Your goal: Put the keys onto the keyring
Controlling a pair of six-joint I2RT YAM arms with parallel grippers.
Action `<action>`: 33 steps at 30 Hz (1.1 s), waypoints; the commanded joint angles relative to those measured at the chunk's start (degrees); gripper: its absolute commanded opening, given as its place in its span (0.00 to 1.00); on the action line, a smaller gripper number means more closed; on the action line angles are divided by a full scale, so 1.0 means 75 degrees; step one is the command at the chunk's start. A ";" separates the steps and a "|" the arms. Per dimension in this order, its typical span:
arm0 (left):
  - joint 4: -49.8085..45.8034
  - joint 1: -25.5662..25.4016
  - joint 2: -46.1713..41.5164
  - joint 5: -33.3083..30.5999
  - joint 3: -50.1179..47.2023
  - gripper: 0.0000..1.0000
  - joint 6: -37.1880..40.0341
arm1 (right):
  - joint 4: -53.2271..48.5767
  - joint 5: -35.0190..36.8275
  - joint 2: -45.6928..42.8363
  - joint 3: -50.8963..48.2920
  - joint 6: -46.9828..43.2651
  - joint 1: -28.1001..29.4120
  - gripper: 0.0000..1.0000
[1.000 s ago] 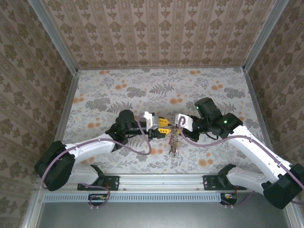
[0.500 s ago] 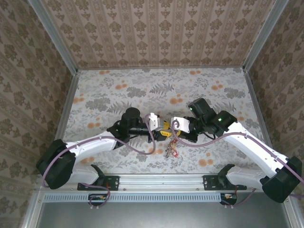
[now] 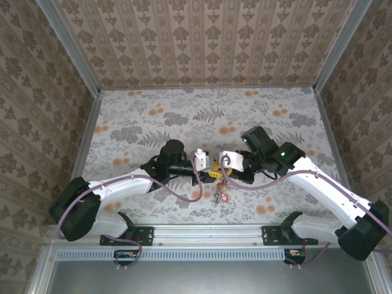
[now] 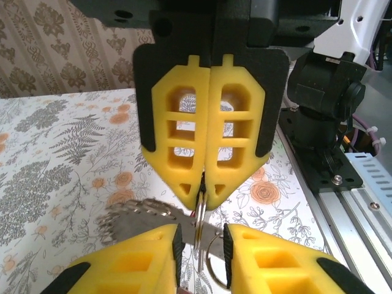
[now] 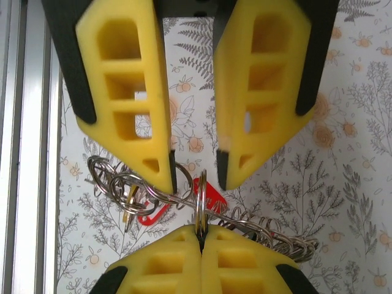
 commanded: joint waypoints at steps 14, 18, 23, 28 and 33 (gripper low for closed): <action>0.0580 0.0014 -0.0195 0.0438 0.0041 0.00 -0.0006 | 0.0278 -0.0272 -0.0281 0.0003 0.0089 -0.0108 0.08; 0.0878 0.0083 -0.0295 0.0603 -0.0059 0.00 -0.0215 | 0.0252 -0.0817 -0.0692 -0.0162 0.0170 -0.0495 0.19; 0.1472 0.0095 -0.0347 0.0803 -0.0290 0.00 -0.0391 | 0.0283 -0.1375 -0.1213 -0.0226 0.0276 -0.0518 0.29; 0.2017 0.0089 -0.0257 0.0873 -0.0418 0.00 -0.0617 | 0.0200 -0.1497 -0.1021 -0.0226 0.0286 -0.0518 0.29; 0.2554 0.0078 -0.0168 0.0908 -0.0461 0.00 -0.0850 | 0.0349 -0.1668 -0.0690 -0.0313 0.0309 -0.0518 0.29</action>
